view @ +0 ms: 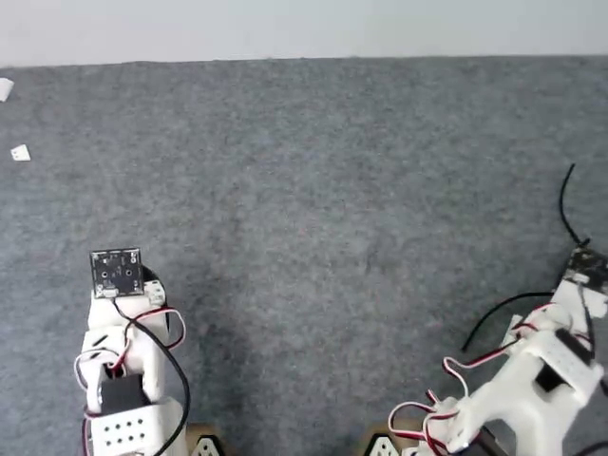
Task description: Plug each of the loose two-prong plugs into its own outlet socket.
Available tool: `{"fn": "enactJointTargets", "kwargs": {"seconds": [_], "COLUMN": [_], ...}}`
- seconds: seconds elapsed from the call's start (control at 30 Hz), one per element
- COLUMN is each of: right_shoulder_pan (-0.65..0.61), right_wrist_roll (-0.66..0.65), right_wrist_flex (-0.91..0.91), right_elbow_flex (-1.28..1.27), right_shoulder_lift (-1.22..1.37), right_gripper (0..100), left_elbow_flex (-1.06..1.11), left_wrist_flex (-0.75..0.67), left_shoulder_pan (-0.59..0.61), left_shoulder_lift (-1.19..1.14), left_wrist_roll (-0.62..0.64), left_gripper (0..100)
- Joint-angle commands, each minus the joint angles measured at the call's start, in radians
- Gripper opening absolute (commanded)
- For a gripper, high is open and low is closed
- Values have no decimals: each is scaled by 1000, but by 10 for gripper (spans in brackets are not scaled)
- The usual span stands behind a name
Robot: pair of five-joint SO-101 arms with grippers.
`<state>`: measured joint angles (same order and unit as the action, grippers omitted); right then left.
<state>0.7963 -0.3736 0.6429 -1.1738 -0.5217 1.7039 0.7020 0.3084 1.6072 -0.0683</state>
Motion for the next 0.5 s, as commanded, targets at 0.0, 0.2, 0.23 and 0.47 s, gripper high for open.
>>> {"fn": "enactJointTargets", "kwargs": {"seconds": [0.0,0.2,0.23,0.47], "right_shoulder_pan": [13,13,13,53], "right_wrist_roll": [0,0,0,-9], "right_wrist_flex": [-153,-432,-440,-338], "right_elbow_flex": [-60,-161,-161,-157], "right_shoulder_lift": [-31,-22,-22,-30], "right_gripper": [9,13,14,295], "left_elbow_flex": [-13,-21,-21,-21], "left_wrist_flex": [150,339,348,354], "left_shoulder_pan": [5,2,3,3], "left_shoulder_lift": [114,212,212,212], "left_wrist_roll": [0,2,2,2], "left_gripper": [16,16,16,16]}}
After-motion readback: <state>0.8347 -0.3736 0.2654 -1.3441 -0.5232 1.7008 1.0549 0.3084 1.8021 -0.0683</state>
